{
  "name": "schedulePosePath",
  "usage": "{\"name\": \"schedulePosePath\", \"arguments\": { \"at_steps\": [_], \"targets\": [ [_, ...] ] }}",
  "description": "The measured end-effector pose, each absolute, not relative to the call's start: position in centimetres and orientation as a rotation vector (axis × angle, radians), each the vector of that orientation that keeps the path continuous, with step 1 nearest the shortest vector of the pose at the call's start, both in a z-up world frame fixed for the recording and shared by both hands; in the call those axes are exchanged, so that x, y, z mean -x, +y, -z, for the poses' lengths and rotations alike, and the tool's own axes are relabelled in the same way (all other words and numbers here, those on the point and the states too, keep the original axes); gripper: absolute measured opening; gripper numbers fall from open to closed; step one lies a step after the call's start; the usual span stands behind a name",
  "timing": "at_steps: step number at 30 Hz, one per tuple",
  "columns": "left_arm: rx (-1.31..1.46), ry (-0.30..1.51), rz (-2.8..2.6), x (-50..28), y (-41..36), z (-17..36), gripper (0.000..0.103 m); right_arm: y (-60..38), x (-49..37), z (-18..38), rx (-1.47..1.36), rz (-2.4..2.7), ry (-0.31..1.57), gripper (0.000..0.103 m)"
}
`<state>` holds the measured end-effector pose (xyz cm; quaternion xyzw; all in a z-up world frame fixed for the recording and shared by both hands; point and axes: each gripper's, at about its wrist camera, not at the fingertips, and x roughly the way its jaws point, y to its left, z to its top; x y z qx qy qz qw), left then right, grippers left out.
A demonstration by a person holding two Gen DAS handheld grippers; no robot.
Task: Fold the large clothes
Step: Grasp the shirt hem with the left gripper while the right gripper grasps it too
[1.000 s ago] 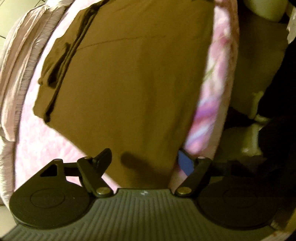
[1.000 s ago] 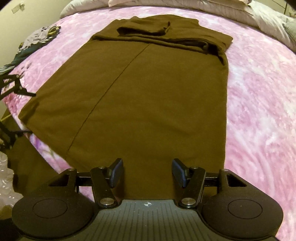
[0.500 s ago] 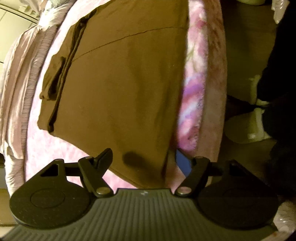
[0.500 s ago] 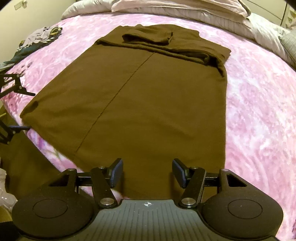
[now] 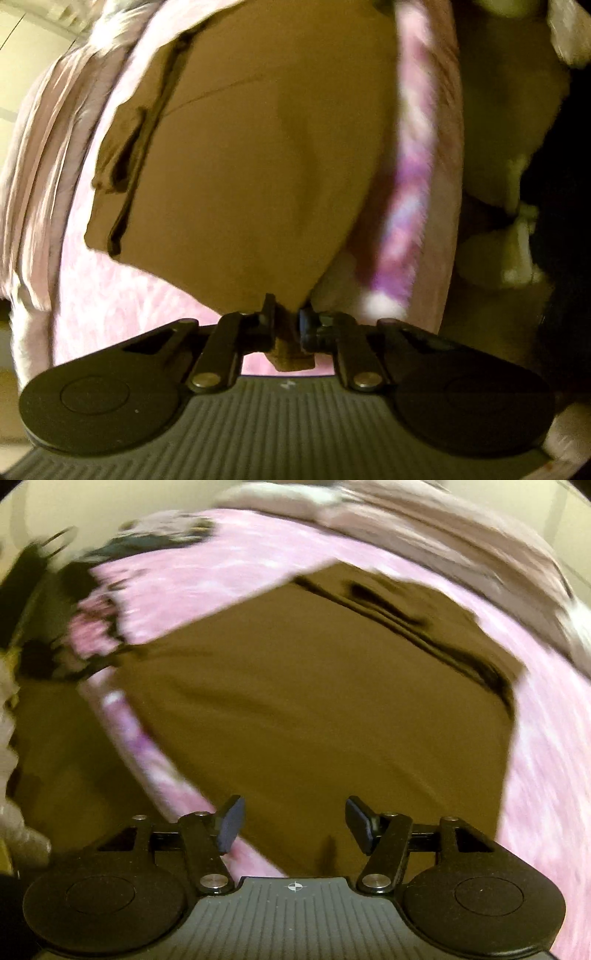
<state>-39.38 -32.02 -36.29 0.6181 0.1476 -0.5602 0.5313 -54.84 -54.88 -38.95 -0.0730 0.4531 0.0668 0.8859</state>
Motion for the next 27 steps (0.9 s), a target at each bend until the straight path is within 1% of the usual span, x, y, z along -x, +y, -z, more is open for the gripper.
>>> {"name": "schedulePosePath", "arguments": {
  "at_steps": [2,6,8,11,14,16,19,21,22,24,27],
  "targets": [
    [-1.392,0.428,1.335,38.3,-32.7,34.7,0.009,-52.4,54.2,39.5,0.217,-0.203,0.910,0.070],
    [-1.215,0.569,1.338,35.9,-33.8,31.7,0.008,-48.5,52.6,41.9,0.352,-0.251,0.880,0.070],
    [-1.186,0.592,1.341,35.2,-34.1,30.9,0.008,-48.1,52.4,43.6,0.424,-0.229,0.897,0.070],
    [-1.177,0.596,1.350,34.8,-34.2,30.4,0.008,-49.9,53.6,44.4,0.531,-0.108,0.876,0.069],
    [-1.167,0.601,1.357,34.6,-34.2,30.2,0.008,-53.4,55.8,44.8,0.603,-0.004,0.917,0.061],
    [-1.164,0.602,1.360,34.6,-34.2,30.1,0.008,-55.6,57.5,45.0,0.656,0.022,0.942,0.060],
    [-1.169,0.596,1.365,34.4,-34.3,30.1,0.008,-57.8,59.3,45.2,0.713,0.062,1.000,0.046],
    [-1.175,0.595,1.366,34.2,-34.3,30.1,0.008,-59.0,59.9,45.3,0.734,0.079,1.045,0.020],
    [-1.183,0.592,1.368,34.2,-34.3,30.0,0.008,-59.6,60.0,45.1,0.739,0.084,1.066,0.015],
    [-1.212,0.576,1.375,34.6,-34.3,29.8,0.008,-60.2,60.2,44.4,0.744,0.078,1.074,0.000],
    [-1.257,0.548,1.390,35.5,-33.7,29.0,0.008,-60.3,60.4,42.2,0.738,0.051,1.082,0.000]
  ]
}}
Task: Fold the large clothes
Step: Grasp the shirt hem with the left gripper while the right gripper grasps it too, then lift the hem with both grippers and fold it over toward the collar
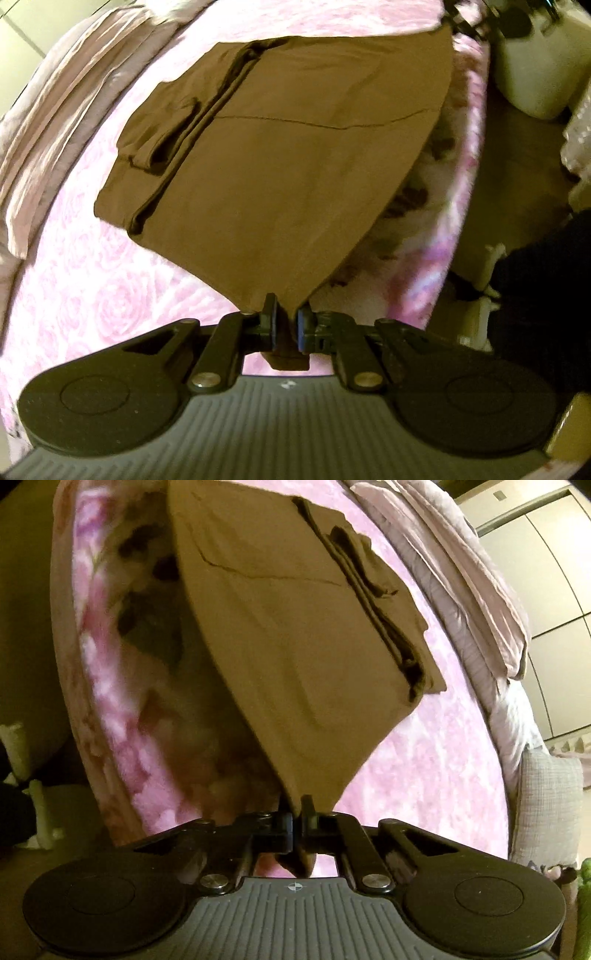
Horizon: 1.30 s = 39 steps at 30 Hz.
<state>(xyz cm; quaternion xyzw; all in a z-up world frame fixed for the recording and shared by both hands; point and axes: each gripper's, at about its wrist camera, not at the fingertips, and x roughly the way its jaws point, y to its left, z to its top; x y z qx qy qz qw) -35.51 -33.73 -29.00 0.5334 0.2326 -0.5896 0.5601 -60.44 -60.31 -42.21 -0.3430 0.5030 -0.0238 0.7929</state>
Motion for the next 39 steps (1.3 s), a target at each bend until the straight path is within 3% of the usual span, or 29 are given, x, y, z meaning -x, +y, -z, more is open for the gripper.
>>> {"name": "schedulePosePath", "arguments": {
  "at_steps": [6,20,32,39],
  "targets": [
    [-1.313,0.511,1.376,38.0,-30.8,26.5,0.005,-59.5,61.9,36.5,0.739,-0.020,1.088,0.000],
    [-1.195,0.863,1.385,42.8,-24.5,22.3,0.001,-54.9,68.3,28.9,0.604,-0.235,1.301,0.000],
    [-1.077,0.684,1.316,26.4,-39.8,13.6,0.001,-67.4,51.0,20.9,0.647,-0.133,1.179,0.000],
    [-1.054,0.813,1.259,16.6,-51.9,19.4,0.001,-78.5,39.9,26.7,0.527,-0.181,1.278,0.000]
  ]
}}
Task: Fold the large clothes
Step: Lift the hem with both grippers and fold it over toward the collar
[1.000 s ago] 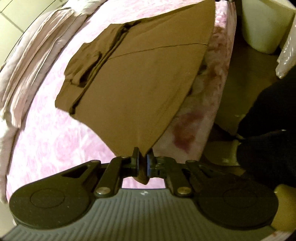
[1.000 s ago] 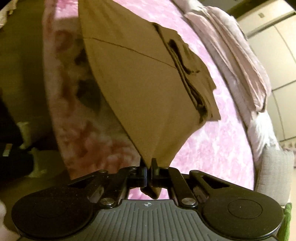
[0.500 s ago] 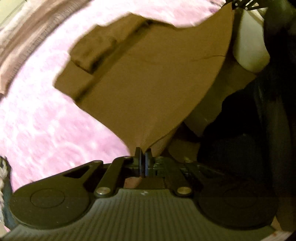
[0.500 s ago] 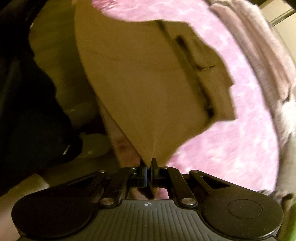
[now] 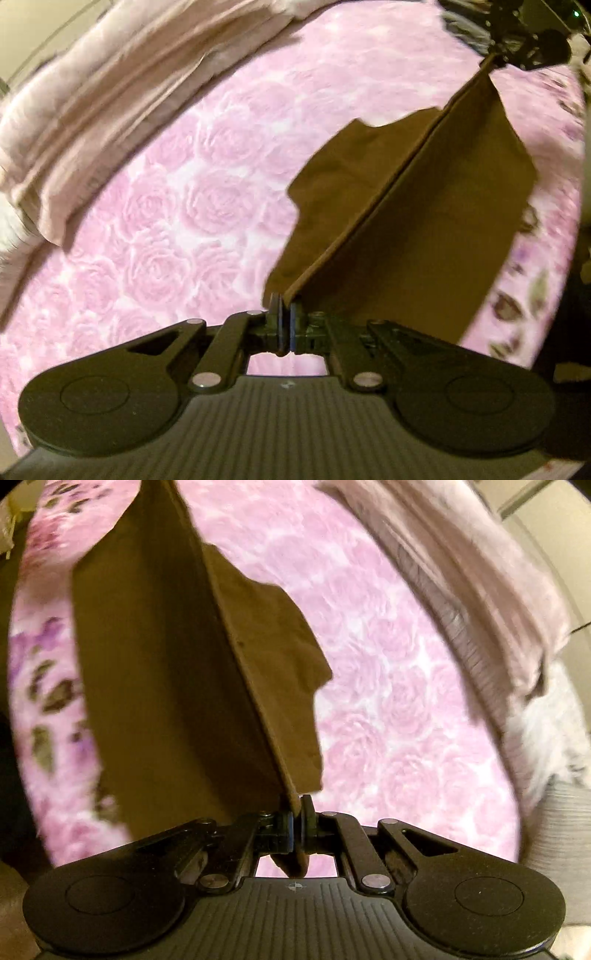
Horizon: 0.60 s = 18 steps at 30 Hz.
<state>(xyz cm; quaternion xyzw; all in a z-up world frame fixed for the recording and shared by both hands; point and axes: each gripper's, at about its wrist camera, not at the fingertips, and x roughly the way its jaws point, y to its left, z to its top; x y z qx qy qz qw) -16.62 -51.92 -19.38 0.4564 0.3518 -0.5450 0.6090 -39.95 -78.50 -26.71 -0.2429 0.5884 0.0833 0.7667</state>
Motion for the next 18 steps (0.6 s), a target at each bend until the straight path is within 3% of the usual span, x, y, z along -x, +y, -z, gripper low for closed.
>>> {"name": "schedulePosePath", "arguments": {
  "at_steps": [6,18],
  "targets": [
    [-1.055,0.945,1.212,11.8,-54.8,25.7,0.001,-83.9,34.5,31.4,0.405,-0.234,1.330,0.000],
    [-1.007,1.025,1.239,5.5,-59.4,29.4,0.001,-88.8,28.3,34.0,0.287,-0.198,1.392,0.000]
  ]
}}
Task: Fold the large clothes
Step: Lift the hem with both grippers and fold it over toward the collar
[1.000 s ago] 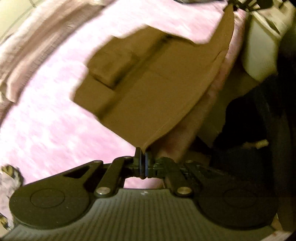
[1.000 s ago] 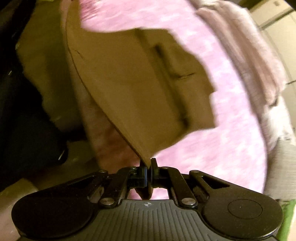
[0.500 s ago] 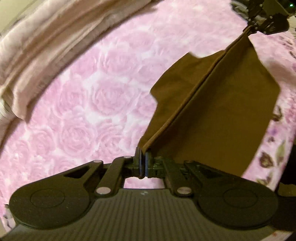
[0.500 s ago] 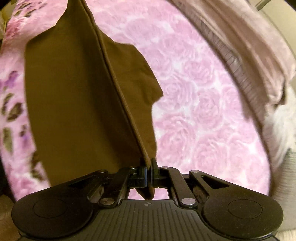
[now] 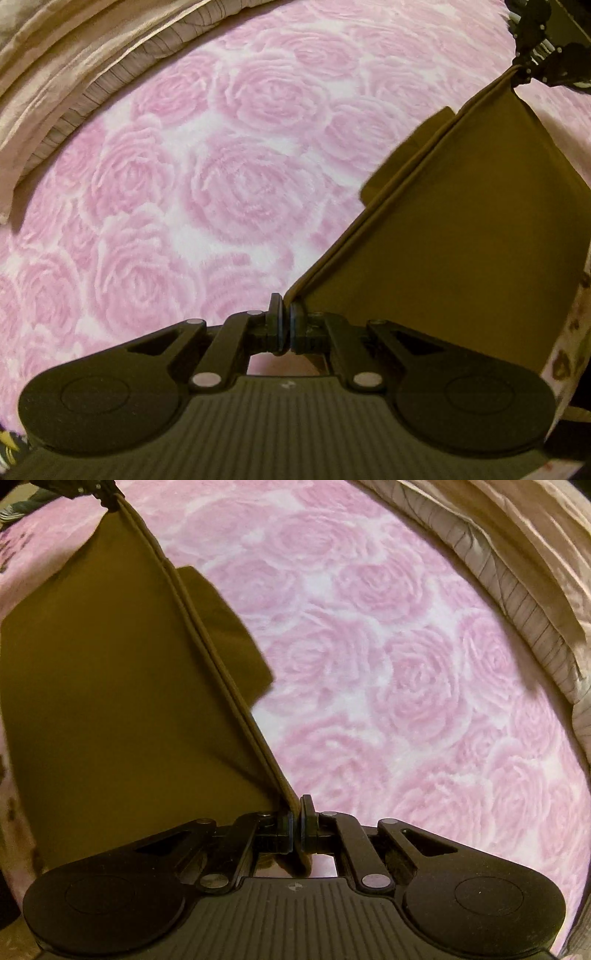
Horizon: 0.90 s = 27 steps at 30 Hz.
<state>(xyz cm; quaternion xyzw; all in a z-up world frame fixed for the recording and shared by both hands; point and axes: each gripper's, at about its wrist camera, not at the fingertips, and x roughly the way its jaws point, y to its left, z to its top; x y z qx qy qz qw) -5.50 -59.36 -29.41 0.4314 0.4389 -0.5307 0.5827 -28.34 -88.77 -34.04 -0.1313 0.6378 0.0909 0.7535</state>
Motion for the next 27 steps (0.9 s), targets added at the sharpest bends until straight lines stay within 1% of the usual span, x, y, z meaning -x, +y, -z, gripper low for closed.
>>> {"name": "schedulePosePath", "arguments": {
  "at_steps": [5,7,8,9,10,11,14,16,20,23,27],
  "targets": [
    [-1.015,1.065,1.228,3.9,-60.5,33.8,0.003,-90.5,26.6,38.0,0.202,-0.143,1.413,0.000],
    [-1.016,1.066,1.215,3.5,-60.3,35.2,0.010,-91.2,26.4,39.1,0.157,-0.113,1.404,0.000],
    [-1.006,1.063,1.214,3.2,-60.1,35.5,0.012,-91.5,26.5,39.5,0.138,-0.088,1.400,0.005],
    [-1.002,1.055,1.194,2.9,-59.8,35.6,0.018,-91.9,26.7,39.7,0.131,-0.046,1.390,0.016],
    [-0.997,1.047,1.172,2.6,-59.5,35.5,0.021,-92.3,27.0,39.7,0.131,0.021,1.375,0.024],
    [-0.984,1.043,1.156,2.2,-59.0,35.2,0.021,-92.6,27.2,39.4,0.131,0.080,1.367,0.035],
    [-0.965,1.026,1.088,1.2,-57.3,33.7,0.019,-93.5,28.4,37.6,0.070,0.224,1.334,0.036],
    [-0.934,1.020,1.071,1.5,-56.2,31.9,0.019,-92.8,29.5,35.2,0.011,0.263,1.269,0.036],
    [-0.858,1.029,1.111,5.8,-54.3,28.7,0.018,-88.6,32.2,31.9,-0.177,0.173,1.154,0.036],
    [-0.827,1.067,1.173,11.2,-53.0,28.3,0.019,-84.3,34.9,31.7,-0.274,0.083,1.124,0.036],
    [-0.860,1.130,1.229,17.9,-51.0,30.8,0.019,-80.8,38.7,34.1,-0.367,0.040,1.160,0.036]
  ]
}}
